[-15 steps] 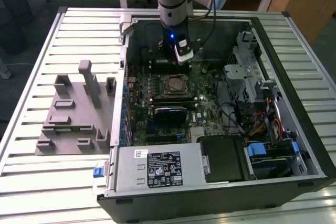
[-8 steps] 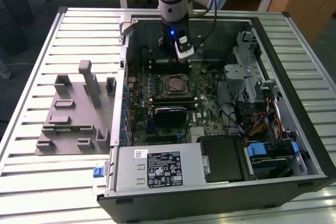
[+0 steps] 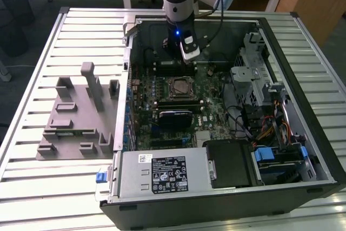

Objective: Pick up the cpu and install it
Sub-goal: 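Install the first cpu locking lever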

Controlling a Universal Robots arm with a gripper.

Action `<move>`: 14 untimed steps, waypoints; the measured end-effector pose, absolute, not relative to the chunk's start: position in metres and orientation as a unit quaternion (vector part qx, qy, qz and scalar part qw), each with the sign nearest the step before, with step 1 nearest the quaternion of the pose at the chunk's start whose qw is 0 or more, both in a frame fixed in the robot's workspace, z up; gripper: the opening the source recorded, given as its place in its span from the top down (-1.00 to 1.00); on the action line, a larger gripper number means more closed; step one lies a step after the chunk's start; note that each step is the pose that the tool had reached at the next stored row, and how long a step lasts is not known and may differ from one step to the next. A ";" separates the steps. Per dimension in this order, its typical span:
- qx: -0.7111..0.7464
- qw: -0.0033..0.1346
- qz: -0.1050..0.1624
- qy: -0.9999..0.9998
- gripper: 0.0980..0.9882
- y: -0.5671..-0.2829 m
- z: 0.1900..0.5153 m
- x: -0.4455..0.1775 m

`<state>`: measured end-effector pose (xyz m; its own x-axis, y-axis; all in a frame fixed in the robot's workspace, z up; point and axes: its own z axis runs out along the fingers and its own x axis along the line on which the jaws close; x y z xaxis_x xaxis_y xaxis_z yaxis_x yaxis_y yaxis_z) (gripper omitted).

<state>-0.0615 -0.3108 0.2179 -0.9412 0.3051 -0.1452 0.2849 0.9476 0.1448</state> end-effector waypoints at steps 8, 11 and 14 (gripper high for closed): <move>0.153 0.063 0.036 0.986 0.98 -0.313 0.218 -0.059; 0.153 0.058 0.034 0.986 0.98 -0.318 0.217 -0.057; 0.153 0.053 0.034 0.986 0.98 -0.323 0.217 -0.056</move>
<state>-0.0560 -0.3235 0.2166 -0.9474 0.3057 -0.0947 0.2985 0.9508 0.0827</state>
